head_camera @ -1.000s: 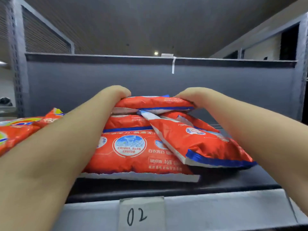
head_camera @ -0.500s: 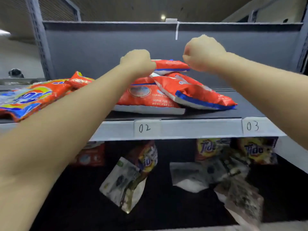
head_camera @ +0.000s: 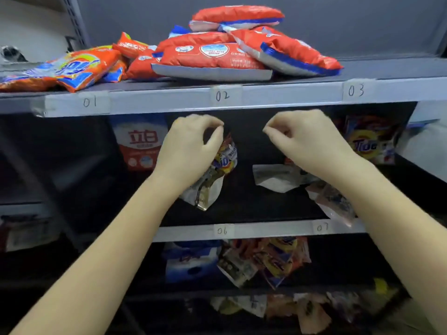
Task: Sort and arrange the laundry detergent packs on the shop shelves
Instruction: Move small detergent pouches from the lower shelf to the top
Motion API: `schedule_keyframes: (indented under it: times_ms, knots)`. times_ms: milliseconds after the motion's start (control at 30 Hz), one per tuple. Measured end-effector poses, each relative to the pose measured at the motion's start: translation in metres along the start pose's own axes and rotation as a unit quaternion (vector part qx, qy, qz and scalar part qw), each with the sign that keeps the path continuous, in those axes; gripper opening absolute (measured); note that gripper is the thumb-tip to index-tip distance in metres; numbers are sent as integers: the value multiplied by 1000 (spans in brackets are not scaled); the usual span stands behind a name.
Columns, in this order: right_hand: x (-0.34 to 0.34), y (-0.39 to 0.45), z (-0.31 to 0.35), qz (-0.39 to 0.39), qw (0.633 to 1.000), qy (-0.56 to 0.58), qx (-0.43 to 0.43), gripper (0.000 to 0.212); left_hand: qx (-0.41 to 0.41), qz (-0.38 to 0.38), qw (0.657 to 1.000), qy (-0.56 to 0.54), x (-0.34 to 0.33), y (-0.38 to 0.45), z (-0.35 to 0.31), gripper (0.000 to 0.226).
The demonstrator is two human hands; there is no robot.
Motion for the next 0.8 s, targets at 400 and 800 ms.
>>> schedule_keyframes:
  times_ms: [400, 800]
  knots:
    - [-205, -64, -63, 202, 961, 40, -183, 27, 330, 234, 914, -20, -150, -87, 207, 33]
    - [-233, -42, -156, 20, 952, 19, -304, 26, 349, 276, 884, 145, -202, -64, 333, 67]
Point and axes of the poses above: each hand's wrist, its own y-axis towards the middle knuckle, its own x-axis out of the back of the hand, z = x × y, the point moved 8 cm from there along y, towards the middle knuckle, and after that the axes turned 5 degrees about x, right-handed, at the moved point
